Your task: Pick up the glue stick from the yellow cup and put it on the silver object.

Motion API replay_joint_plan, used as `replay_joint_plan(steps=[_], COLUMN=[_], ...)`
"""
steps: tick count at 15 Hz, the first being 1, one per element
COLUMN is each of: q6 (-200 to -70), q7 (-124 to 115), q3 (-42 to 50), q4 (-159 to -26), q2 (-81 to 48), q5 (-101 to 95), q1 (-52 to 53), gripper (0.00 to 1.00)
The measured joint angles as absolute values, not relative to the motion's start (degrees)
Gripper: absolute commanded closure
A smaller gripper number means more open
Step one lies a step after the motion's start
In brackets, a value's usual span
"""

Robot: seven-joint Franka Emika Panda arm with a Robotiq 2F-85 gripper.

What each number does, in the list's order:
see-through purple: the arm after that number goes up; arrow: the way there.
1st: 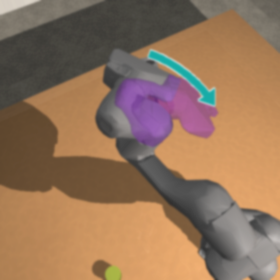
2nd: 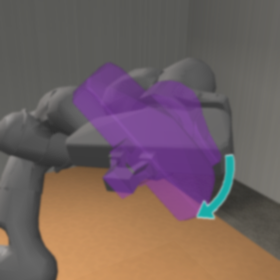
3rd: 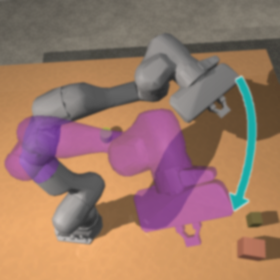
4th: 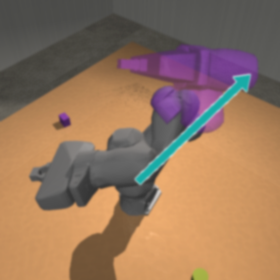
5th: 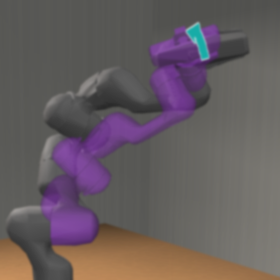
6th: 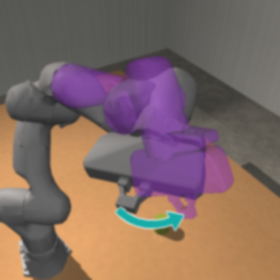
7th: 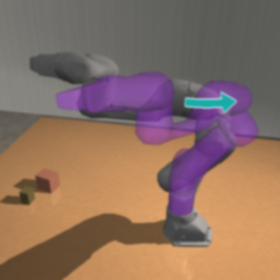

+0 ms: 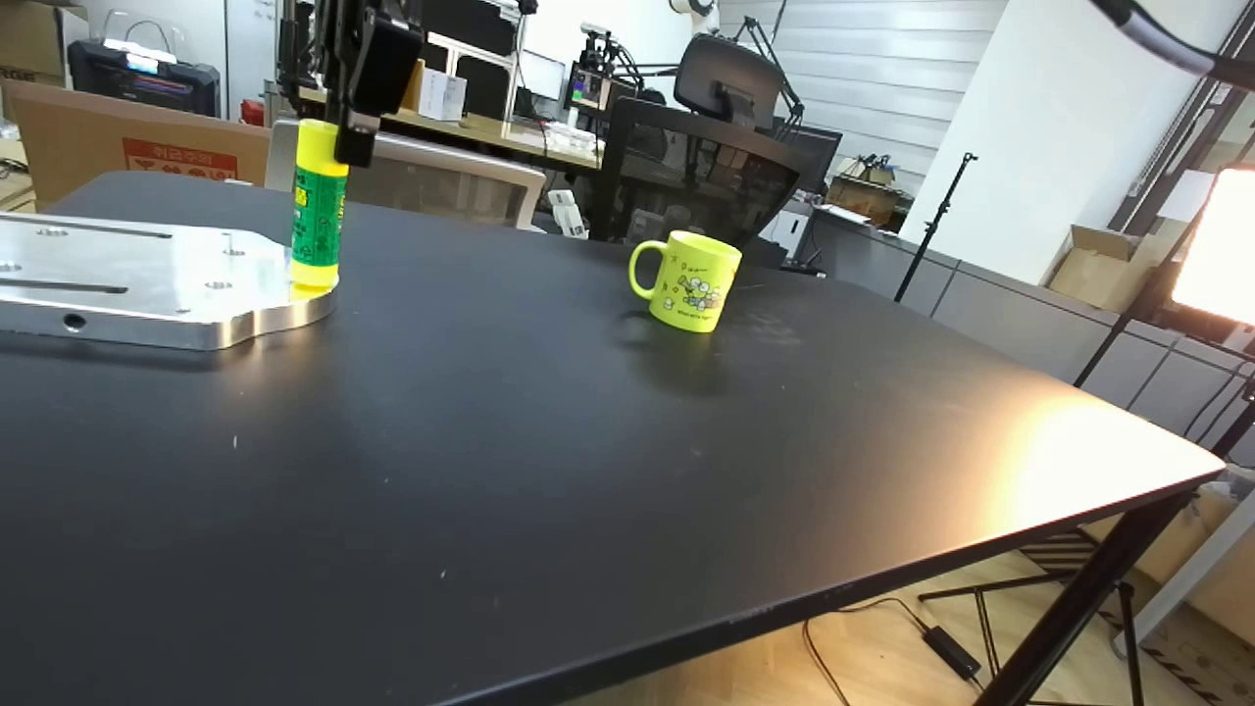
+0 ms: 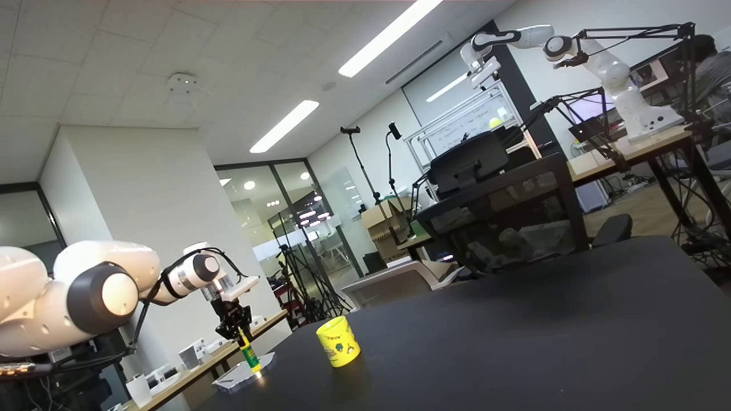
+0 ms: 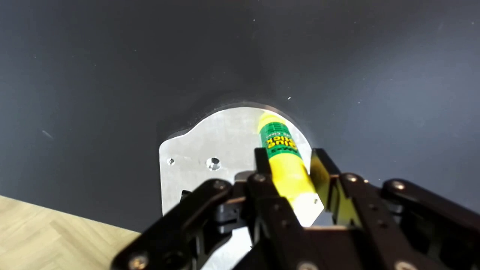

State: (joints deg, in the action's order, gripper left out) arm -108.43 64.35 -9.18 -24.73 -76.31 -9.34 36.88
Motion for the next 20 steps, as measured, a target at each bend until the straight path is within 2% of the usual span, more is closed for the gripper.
replay_joint_plan(steps=[5,6,7,13,14,20], q6=[-108.1,-108.1,-108.1,-108.1,-108.1,-108.4], q7=[64.4,64.4,64.4,64.4,64.4,64.4], q3=[-9.1,-9.1,-9.1,-9.1,-9.1,-9.1], q4=[-24.4,-24.3,-24.1,-23.3,-23.2,-22.2], q2=[-76.6,-76.7,-76.8,-77.2,-77.3,-76.8], q5=[-8.9,-8.9,-8.9,-7.9,-7.8,-7.8], q1=[37.0,37.0,37.0,37.0,37.0,37.1], gripper=[0.92,0.52,0.42,0.03,0.00,0.00])
